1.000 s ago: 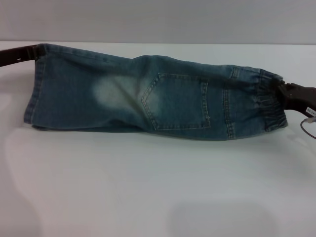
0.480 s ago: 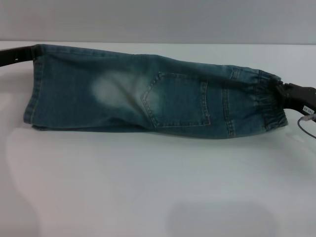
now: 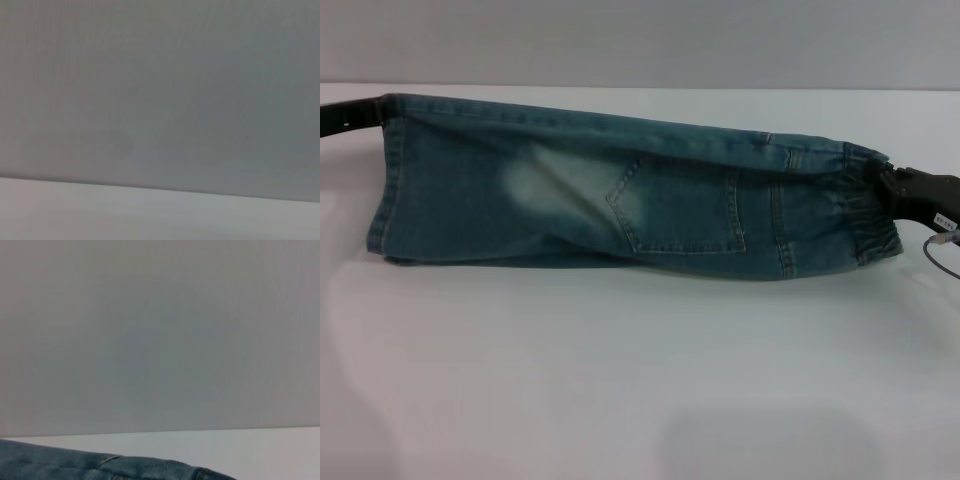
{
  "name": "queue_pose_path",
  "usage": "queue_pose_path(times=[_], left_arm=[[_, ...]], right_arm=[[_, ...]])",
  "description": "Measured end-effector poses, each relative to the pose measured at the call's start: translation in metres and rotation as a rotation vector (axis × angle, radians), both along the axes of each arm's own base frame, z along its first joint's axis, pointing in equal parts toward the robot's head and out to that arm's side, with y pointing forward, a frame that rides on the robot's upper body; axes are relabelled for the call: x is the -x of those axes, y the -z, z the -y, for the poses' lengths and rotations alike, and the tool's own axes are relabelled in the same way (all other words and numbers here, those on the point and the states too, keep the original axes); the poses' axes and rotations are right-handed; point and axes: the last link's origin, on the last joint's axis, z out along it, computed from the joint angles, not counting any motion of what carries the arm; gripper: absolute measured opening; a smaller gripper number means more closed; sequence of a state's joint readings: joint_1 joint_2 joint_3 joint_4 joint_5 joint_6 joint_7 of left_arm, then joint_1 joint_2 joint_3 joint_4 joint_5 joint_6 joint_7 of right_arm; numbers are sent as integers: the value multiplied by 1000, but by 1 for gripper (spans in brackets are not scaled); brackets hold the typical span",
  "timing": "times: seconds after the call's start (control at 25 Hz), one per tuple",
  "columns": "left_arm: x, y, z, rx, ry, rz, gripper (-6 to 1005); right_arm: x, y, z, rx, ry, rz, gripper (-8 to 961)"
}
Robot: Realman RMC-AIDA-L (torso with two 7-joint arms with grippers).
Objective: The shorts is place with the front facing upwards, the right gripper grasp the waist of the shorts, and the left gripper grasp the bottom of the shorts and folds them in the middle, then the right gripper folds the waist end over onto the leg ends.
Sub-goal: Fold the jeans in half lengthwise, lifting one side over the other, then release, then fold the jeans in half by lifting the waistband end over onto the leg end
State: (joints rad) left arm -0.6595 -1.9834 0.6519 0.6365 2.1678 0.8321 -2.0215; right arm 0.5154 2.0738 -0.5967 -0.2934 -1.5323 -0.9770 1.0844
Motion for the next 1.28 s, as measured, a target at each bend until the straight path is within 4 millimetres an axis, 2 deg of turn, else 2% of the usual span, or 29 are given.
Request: queue_pose_path(times=[0.64,0.8,0.88,1.04,1.24,1.28], left_arm=[[-4,7,0,5,40,-33,46],[-4,9,0,-12,31,-36,174],[-4,10,-1,-18,31,-37,238],[-5,10,-1,-21,33,-40,438],[-5,11,-1,-27,35,-43,580],[-6,11,0,-29,40,-45,609]], right_arm=[[-3,3,-2,10,43,-4,97],[-4,3,-1,9,50,-6,123],[-5,3,-1,8,51,-6,212],[-7,1,0,-5,60,-11,385],[-8,-5,-1,-23,60,-12,578],[-8,-10,-1,-36,49,-17,590]])
